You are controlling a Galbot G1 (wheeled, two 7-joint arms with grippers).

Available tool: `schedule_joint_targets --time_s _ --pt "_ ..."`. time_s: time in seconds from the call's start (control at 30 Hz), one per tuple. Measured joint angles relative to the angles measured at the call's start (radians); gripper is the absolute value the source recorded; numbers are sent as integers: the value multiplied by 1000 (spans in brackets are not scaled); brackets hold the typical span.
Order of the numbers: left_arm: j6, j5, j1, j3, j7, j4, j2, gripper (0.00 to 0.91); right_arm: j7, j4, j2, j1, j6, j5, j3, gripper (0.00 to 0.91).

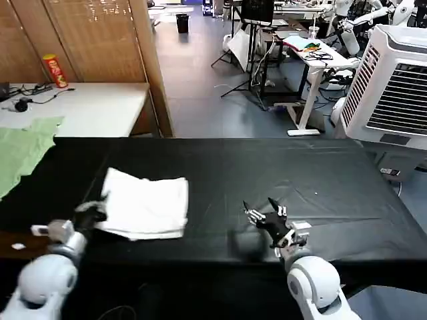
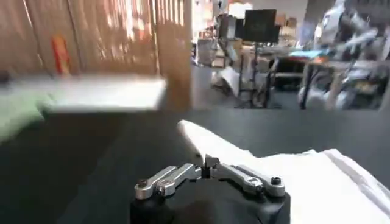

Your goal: Fold and organize the clothes.

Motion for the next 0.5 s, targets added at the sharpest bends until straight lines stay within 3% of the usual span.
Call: schedule_joint_targets --time_s 0.23,0.5 --pt "10 107 -7 -62 -24 -85 166 0 1 3 13 -15 1 -4 0 878" --pt "57 136 -9 96 -70 -178 83 0 -4 13 18 -43 2 -16 8 878"
